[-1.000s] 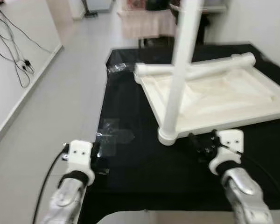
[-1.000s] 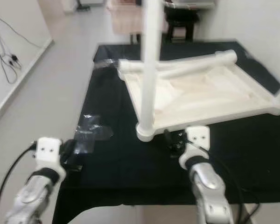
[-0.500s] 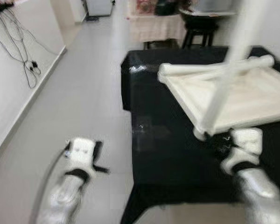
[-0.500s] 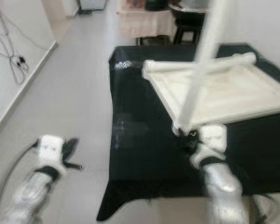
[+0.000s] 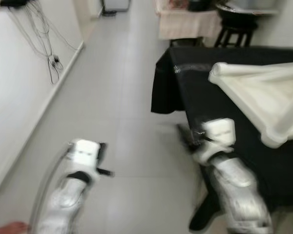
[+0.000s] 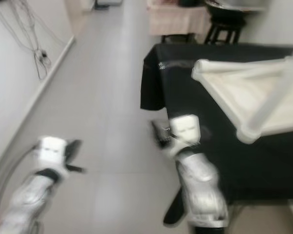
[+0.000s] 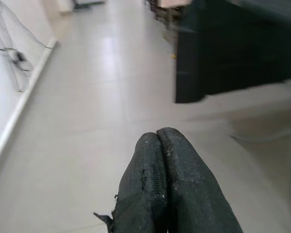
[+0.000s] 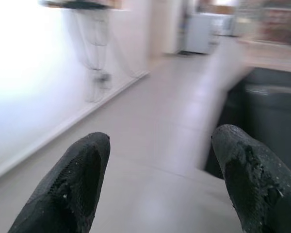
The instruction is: Building children table
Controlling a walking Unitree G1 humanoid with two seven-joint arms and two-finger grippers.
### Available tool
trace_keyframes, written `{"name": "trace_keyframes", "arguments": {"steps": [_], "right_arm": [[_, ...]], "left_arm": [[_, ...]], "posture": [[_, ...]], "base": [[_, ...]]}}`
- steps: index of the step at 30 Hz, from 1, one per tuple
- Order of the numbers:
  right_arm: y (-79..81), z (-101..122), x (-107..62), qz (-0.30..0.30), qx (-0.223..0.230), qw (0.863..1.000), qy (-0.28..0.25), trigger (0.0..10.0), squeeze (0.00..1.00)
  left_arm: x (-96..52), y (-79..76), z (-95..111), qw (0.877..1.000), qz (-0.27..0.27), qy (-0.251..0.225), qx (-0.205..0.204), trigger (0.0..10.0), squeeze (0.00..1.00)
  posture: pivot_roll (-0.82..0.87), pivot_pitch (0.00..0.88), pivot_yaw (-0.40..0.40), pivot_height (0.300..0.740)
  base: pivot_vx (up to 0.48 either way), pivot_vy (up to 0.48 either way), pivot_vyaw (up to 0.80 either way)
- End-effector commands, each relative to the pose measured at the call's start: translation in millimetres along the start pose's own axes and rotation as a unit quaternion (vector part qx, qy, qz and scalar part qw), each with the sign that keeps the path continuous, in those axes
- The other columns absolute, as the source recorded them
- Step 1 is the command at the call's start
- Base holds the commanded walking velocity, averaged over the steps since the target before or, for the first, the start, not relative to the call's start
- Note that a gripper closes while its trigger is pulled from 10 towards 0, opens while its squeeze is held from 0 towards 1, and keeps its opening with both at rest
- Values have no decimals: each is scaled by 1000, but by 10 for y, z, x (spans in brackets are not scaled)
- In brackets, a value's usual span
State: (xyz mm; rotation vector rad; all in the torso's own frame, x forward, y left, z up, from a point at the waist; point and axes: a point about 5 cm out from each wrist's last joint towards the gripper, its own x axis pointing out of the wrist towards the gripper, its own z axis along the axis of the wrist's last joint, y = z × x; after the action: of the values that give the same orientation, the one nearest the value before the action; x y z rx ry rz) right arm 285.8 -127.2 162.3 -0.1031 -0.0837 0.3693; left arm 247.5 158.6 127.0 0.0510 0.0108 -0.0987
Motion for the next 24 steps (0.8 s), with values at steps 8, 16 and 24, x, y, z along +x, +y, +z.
{"name": "trace_keyframes", "arguments": {"steps": [8, 16, 24], "right_arm": [[-94, -126, 78, -17, 18, 999, 31, 10000, 0], [-94, -179, 126, -14, 49, 998, 38, 10000, 0], [-104, -196, 143, -12, 53, 998, 39, 10000, 0]], "left_arm": [[26, -218, 102, 999, -44, -26, 11, 10000, 0], [73, -237, 97, 998, -55, -31, 20, 10000, 0], [80, -242, 99, 998, -53, -32, 21, 10000, 0]], "posture": [[68, 111, -24, 740], [69, 111, -22, 740], [69, 112, -25, 740]], "base": [[0, 0, 0], [0, 0, 0], [186, 0, 0]]}}
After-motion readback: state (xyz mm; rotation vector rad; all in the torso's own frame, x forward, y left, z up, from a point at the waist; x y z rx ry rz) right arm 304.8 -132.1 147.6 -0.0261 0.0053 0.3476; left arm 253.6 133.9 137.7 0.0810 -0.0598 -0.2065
